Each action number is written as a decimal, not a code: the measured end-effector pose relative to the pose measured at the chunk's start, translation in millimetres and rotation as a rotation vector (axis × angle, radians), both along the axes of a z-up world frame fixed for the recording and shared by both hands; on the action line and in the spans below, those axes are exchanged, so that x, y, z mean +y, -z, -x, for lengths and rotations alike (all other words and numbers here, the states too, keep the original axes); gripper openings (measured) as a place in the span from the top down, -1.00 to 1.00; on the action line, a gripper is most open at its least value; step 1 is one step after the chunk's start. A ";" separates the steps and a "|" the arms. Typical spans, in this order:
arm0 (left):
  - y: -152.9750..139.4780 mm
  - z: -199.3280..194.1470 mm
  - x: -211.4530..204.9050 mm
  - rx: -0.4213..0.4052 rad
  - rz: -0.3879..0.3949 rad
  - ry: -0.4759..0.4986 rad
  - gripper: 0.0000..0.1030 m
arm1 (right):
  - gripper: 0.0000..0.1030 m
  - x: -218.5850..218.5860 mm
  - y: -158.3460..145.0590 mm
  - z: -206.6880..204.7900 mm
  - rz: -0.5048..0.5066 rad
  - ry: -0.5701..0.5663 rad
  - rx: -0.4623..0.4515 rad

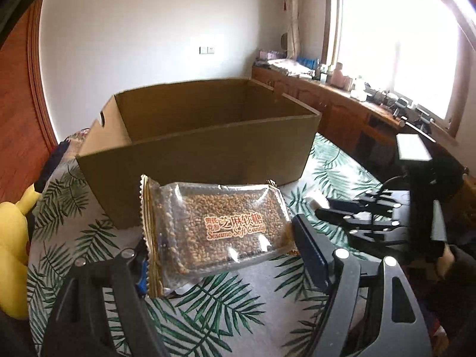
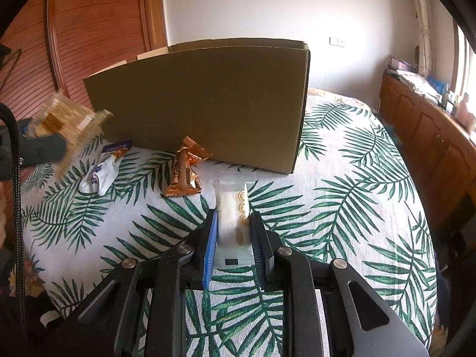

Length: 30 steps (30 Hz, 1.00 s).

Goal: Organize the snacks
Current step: 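Lift the sesame candy bag and white bar and carry them over the box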

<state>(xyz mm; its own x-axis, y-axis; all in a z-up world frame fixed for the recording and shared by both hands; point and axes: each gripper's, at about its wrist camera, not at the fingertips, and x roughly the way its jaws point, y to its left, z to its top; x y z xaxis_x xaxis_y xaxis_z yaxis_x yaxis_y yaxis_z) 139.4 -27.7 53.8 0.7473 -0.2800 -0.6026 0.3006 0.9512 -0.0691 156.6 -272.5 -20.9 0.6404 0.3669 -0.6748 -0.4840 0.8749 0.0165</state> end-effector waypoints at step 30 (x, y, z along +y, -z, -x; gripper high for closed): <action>-62.1 -11.3 5.1 -0.123 0.016 0.000 -0.52 | 0.61 7.2 -53.2 6.0 -0.031 0.019 -0.130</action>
